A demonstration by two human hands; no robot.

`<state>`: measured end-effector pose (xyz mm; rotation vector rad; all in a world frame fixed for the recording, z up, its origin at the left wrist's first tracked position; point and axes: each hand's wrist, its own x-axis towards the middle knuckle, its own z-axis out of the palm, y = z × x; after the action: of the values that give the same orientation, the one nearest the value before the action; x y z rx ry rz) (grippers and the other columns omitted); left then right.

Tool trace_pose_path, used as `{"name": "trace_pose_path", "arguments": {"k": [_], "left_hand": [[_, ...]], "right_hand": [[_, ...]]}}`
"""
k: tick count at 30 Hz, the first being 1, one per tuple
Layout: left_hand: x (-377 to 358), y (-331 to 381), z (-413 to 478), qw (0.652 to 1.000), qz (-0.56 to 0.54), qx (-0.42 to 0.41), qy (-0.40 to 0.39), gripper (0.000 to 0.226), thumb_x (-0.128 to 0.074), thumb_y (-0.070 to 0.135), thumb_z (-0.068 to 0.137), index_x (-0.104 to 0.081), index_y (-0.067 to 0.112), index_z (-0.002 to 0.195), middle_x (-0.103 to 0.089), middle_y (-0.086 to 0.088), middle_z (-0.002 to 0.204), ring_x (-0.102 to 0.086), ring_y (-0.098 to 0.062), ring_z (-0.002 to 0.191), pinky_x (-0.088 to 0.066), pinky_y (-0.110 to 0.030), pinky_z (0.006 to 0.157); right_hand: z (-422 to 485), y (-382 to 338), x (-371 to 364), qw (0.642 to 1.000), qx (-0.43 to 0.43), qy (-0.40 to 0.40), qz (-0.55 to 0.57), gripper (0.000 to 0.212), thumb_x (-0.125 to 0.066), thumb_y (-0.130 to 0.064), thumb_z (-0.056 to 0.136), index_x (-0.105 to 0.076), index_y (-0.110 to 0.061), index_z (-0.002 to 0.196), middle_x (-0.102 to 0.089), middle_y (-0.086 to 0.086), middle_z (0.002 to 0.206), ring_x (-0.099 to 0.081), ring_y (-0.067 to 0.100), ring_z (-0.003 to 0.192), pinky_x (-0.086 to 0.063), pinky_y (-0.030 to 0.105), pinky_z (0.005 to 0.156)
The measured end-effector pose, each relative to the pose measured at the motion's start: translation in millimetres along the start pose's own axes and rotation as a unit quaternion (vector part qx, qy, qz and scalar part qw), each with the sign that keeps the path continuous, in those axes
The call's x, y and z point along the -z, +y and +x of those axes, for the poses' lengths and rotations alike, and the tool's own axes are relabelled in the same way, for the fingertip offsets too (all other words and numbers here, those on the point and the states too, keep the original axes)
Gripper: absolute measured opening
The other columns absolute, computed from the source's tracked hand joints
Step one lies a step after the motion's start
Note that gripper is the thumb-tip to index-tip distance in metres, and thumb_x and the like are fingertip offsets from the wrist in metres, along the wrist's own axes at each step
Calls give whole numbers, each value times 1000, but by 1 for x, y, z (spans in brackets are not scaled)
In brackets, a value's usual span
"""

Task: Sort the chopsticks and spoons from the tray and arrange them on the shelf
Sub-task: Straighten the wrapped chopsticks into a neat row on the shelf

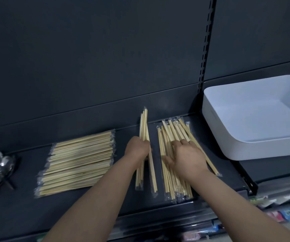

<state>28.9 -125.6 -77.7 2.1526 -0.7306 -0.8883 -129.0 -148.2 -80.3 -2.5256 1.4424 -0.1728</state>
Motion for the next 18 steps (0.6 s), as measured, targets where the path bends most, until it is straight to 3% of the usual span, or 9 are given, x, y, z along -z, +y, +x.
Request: {"name": "trace_pose_path", "arguments": {"k": [3, 6, 9, 12, 15, 18], "left_hand": [[5, -5, -4, 998, -55, 7, -3, 11, -43, 14, 98, -48, 8, 91, -67, -9, 84, -68, -26, 80, -58, -41, 82], [9, -9, -8, 994, -109, 15, 13, 12, -42, 15, 101, -46, 4, 104, -60, -11, 83, -61, -20, 64, -58, -38, 68], [13, -13, -9, 993, -117, 19, 9, 15, -42, 16, 102, -45, 3, 109, -57, -11, 82, -58, -18, 63, -55, -32, 57], [16, -16, -7, 991, -132, 6, 6, 16, -45, 16, 101, -47, 3, 110, -57, -10, 82, -56, -16, 63, -53, -28, 54], [18, -15, -9, 982, -184, -38, -7, 9, -52, 11, 98, -53, 5, 105, -58, -8, 80, -58, -14, 66, -57, -26, 60], [28, -10, -15, 966, -240, -96, -6, 4, -57, 7, 95, -57, 10, 95, -60, -5, 80, -60, -16, 72, -56, -33, 76]], "right_hand": [[10, -11, 1, 998, -36, -55, 13, 50, -63, -45, 86, -49, -13, 122, -53, 7, 121, -54, 25, 110, -46, 31, 84], [20, -15, 3, 994, -64, -75, 40, 37, -64, -27, 87, -52, -10, 117, -53, 10, 118, -57, 28, 106, -43, 29, 76], [24, -14, 3, 993, -70, -71, 67, 22, -56, -16, 88, -55, -7, 108, -57, 11, 111, -57, 27, 95, -37, 25, 69], [26, -13, 2, 990, -76, -45, 108, 23, -48, -8, 90, -55, -4, 112, -56, 14, 111, -57, 30, 95, -36, 24, 67], [29, -16, 4, 978, -63, -24, 197, 22, -45, -4, 93, -52, -5, 114, -52, 11, 104, -56, 31, 96, -36, 24, 68], [27, -32, 7, 935, -43, -47, 348, 12, -45, -6, 96, -49, -12, 106, -60, 2, 93, -63, 20, 91, -51, 32, 77]]}}
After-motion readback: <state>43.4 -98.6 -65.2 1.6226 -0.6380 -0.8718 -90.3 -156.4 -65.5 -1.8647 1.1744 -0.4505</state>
